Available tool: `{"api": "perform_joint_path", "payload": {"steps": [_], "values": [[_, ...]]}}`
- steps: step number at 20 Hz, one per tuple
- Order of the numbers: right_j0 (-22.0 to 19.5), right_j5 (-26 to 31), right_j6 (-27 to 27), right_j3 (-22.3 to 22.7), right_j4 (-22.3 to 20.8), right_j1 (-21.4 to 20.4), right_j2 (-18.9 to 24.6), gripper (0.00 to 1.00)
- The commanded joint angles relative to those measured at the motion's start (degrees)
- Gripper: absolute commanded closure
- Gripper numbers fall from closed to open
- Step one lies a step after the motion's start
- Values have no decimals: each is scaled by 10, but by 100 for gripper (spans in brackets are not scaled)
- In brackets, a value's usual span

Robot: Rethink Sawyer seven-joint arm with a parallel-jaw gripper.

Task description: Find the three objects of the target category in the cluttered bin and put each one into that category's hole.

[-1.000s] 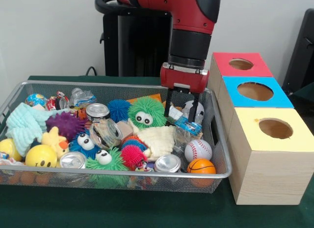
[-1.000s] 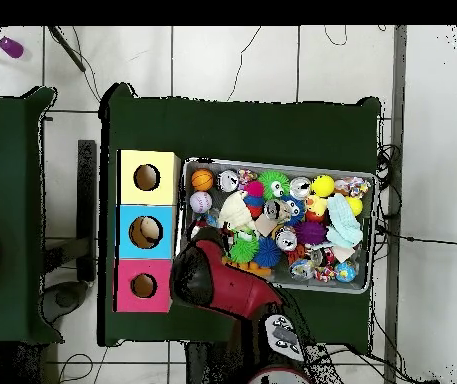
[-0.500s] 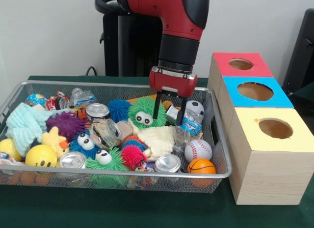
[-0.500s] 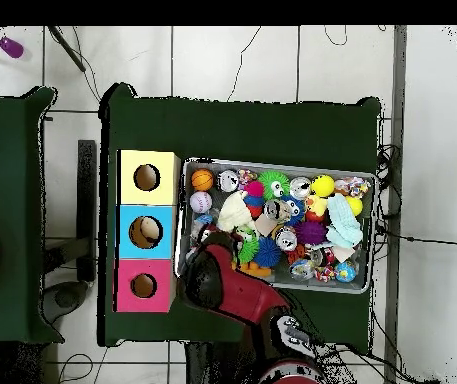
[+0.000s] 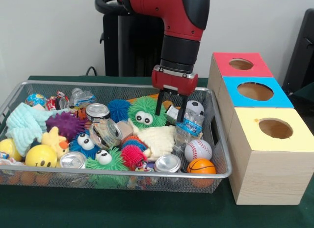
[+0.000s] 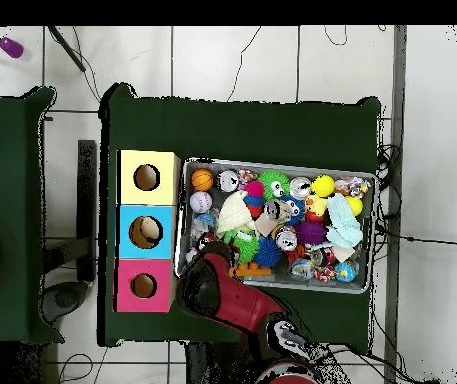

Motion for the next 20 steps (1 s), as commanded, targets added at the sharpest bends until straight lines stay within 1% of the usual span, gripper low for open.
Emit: {"api": "perform_joint_path", "payload": {"steps": [1, 7, 12, 15, 20], "values": [[15, 9, 168, 6, 49, 4, 40, 0], [29, 20, 171, 1, 51, -1, 30, 0], [21, 18, 181, 5, 45, -2, 42, 0], [22, 9, 194, 5, 55, 2, 43, 0], [16, 7, 193, 5, 47, 1, 46, 0]]}}
